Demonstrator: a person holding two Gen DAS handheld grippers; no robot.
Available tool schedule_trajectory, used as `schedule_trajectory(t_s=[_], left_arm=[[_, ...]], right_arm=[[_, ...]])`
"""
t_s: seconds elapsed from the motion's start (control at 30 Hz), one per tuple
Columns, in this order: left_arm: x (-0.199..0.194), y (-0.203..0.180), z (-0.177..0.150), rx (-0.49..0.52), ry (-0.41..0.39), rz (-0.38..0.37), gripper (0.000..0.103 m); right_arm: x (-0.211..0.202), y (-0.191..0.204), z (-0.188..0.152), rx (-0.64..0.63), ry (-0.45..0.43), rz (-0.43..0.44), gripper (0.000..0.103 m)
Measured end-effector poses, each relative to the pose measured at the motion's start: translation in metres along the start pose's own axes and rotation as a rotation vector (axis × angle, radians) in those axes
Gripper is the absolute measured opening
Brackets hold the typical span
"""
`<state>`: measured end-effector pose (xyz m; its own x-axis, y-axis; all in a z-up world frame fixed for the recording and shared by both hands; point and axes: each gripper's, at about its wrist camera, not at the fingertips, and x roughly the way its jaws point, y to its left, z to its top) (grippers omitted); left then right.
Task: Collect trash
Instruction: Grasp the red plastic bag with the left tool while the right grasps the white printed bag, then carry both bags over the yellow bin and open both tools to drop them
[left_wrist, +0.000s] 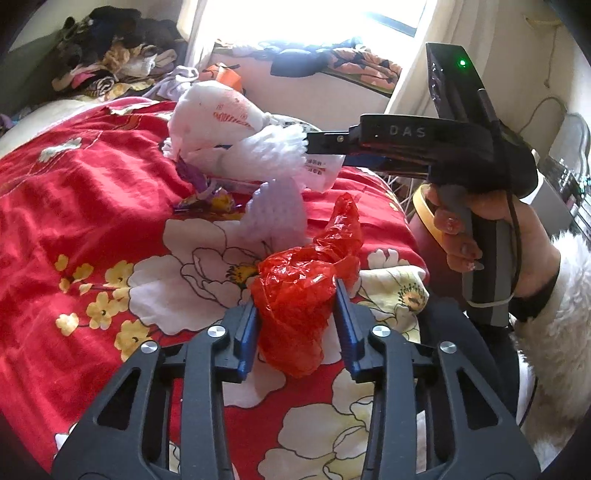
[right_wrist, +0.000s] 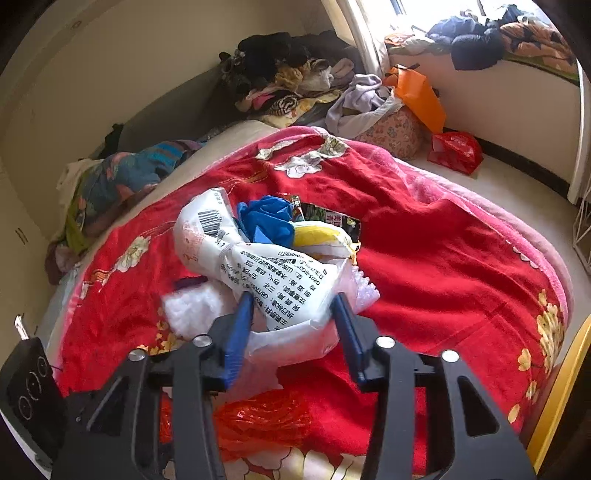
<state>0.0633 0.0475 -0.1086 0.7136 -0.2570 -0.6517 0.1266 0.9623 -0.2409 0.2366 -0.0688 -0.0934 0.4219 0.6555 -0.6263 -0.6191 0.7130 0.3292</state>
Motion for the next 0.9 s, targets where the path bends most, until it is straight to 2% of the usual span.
schedule_trajectory(t_s=[0.27, 0.47, 0.6, 0.9], left_arm=[[-0.013, -0.01, 0.007, 0.026, -0.029, -0.019, 0.023], [-0.022, -0.025, 0.019, 0.05, -0.064, -0.028, 0.021], [-0.025, -0.036, 0.028, 0.073, -0.078, -0.025, 0.02], [-0.024, -0.061, 0.054, 0.118, -0.106, -0.034, 0.02]], right_arm=[[-0.039, 0.008, -0.005, -0.013, -0.098, -0.072, 0.032], [-0.08, 0.002, -0.004, 0.033, -0.196, -0.094, 0.032], [-0.107, -0.004, -0.008, 0.047, -0.247, -0.141, 0.032], [-0.154, -0.025, -0.02, 0.103, -0.319, -0.219, 0.032]])
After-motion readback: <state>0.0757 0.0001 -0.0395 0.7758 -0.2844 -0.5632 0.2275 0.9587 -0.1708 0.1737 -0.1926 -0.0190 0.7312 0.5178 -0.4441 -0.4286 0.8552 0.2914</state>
